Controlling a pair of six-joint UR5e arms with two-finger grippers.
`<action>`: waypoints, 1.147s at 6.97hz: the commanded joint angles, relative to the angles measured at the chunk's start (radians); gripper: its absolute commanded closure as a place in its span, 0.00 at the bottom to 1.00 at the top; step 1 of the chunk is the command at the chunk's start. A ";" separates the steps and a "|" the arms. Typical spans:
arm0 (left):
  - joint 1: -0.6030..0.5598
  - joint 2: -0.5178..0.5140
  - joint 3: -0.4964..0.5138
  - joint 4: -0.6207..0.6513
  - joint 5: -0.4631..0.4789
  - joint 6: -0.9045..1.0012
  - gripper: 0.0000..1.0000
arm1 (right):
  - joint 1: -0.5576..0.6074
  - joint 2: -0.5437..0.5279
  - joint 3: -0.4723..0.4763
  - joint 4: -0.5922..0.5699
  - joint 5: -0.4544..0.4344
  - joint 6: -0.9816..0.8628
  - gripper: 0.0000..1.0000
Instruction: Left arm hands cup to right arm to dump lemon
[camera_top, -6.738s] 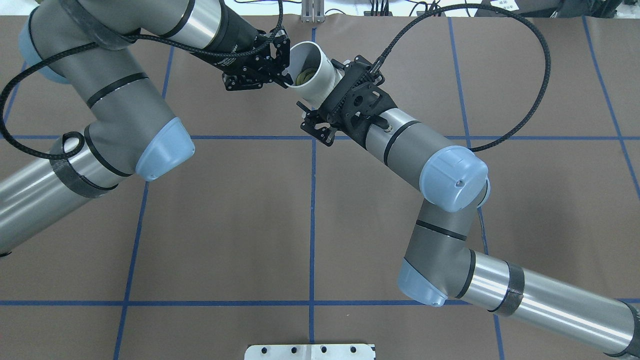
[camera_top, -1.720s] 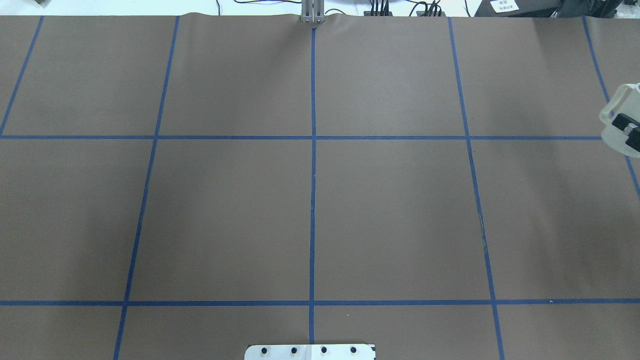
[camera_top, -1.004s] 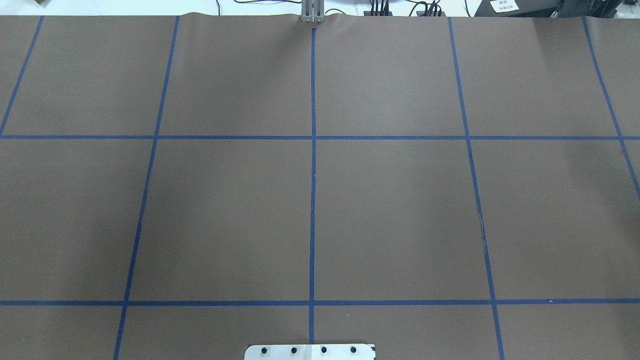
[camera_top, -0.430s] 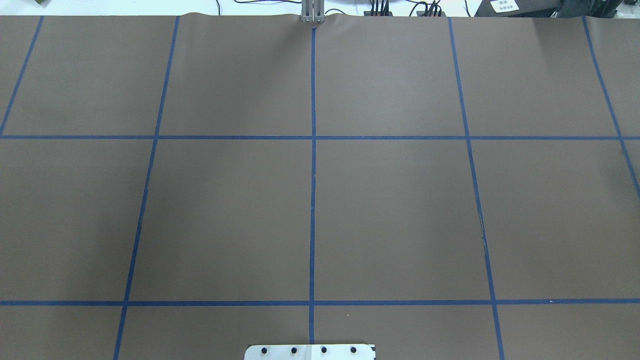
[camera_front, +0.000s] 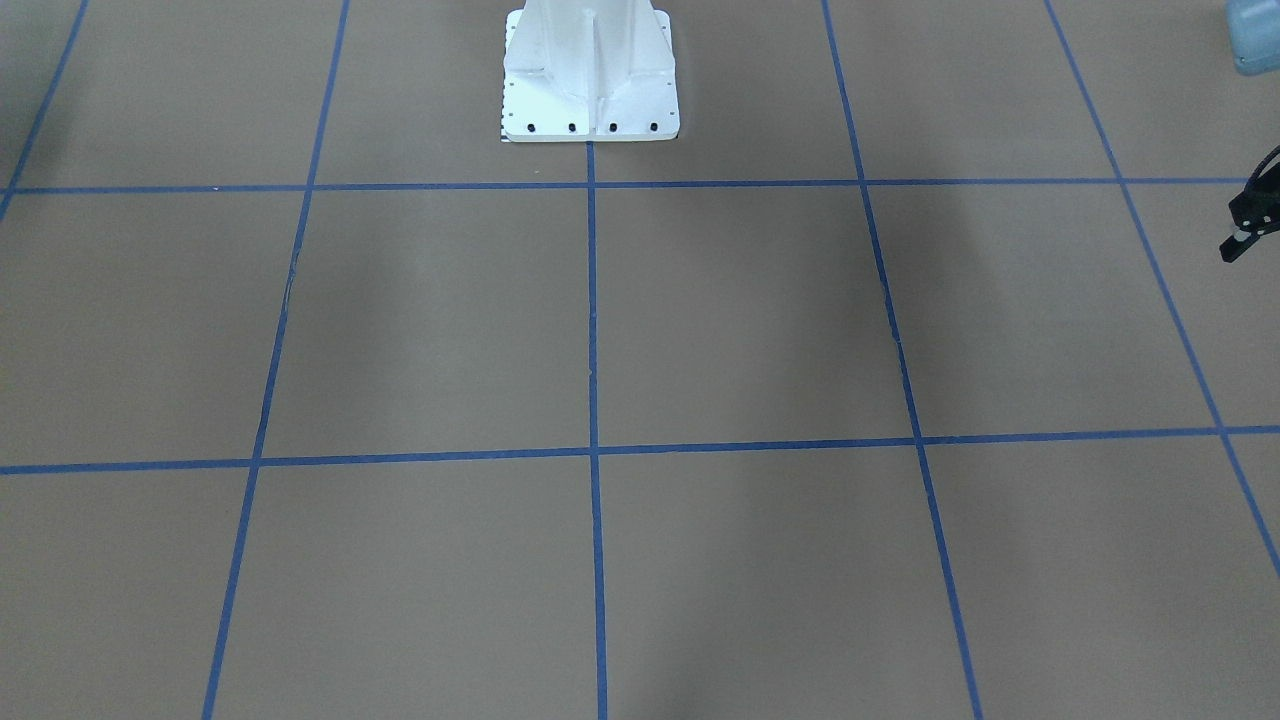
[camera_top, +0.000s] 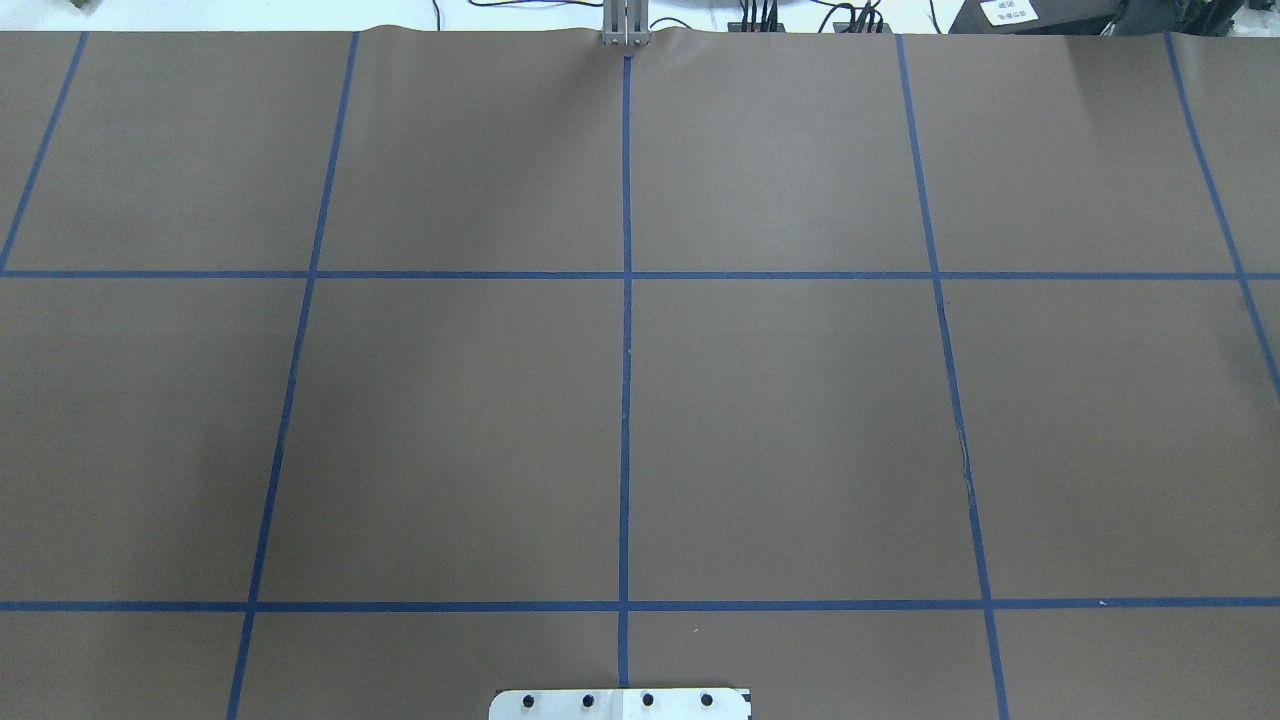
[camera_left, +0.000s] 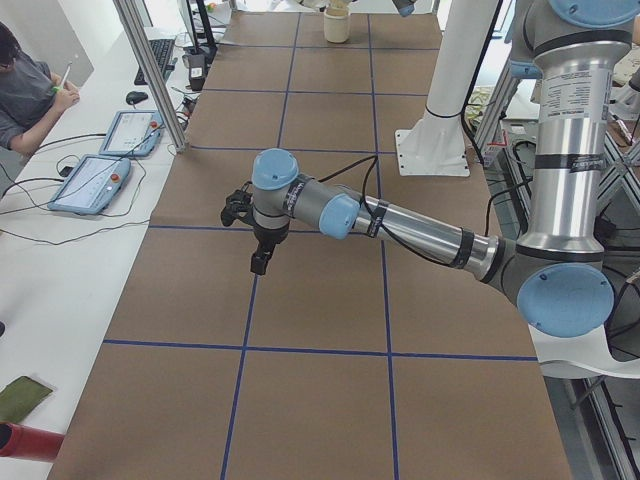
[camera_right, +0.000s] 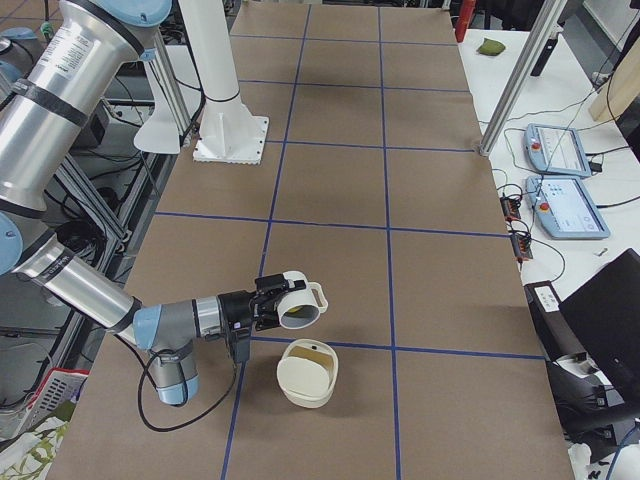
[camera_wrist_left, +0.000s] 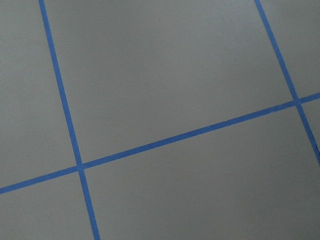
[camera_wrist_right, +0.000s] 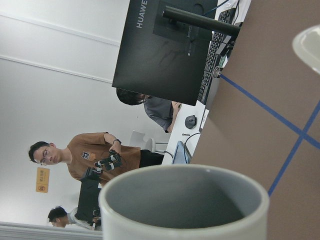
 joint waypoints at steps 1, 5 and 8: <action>0.000 0.000 0.000 0.000 0.000 0.000 0.00 | -0.001 0.040 -0.074 0.092 -0.003 0.128 0.74; 0.002 -0.002 0.000 0.000 0.000 0.000 0.00 | 0.018 0.098 -0.082 0.094 -0.012 0.413 0.77; 0.003 -0.006 0.000 0.000 0.000 0.000 0.00 | 0.107 0.110 -0.096 0.094 -0.012 0.541 0.77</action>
